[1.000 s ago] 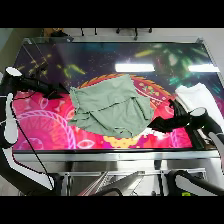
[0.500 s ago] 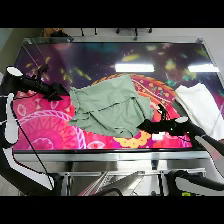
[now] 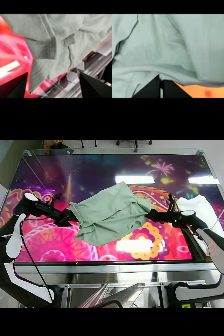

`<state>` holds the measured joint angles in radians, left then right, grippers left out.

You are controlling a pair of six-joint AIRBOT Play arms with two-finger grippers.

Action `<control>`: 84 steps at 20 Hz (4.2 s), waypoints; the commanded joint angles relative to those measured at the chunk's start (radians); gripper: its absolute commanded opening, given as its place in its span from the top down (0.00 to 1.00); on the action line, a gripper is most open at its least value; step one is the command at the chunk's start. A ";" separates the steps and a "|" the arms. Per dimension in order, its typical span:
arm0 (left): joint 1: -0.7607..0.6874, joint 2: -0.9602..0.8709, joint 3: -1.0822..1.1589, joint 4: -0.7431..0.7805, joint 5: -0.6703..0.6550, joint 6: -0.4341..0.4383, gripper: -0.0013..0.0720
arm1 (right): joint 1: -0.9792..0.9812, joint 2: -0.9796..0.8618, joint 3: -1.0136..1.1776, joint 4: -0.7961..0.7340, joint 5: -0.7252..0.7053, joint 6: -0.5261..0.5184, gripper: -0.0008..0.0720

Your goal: Fold the shirts.

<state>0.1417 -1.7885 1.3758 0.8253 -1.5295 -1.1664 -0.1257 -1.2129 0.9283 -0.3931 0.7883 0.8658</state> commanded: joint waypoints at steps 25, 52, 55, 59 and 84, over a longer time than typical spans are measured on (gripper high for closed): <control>-0.209 -0.006 -0.062 -0.110 0.129 0.010 0.02 | -0.072 0.025 0.035 -0.198 0.545 0.226 0.52; -0.422 0.177 -0.058 0.303 0.330 -0.323 0.97 | 0.365 0.171 -0.306 0.051 0.002 0.160 0.52; -0.394 0.213 -0.058 0.298 0.293 -0.323 0.96 | 0.386 0.114 -0.306 0.258 -0.006 0.003 0.29; -0.393 0.206 -0.058 0.298 0.276 -0.323 0.96 | 0.490 -0.026 -0.306 0.524 -0.006 -0.161 0.31; -0.384 0.127 0.000 0.339 0.161 -0.293 0.59 | 0.545 0.070 -0.274 0.348 -0.163 -0.056 0.96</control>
<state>-0.2455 -1.6539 1.3750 1.1378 -1.3293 -1.4586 0.4187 -1.1442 0.6529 -0.0376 0.6270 0.8021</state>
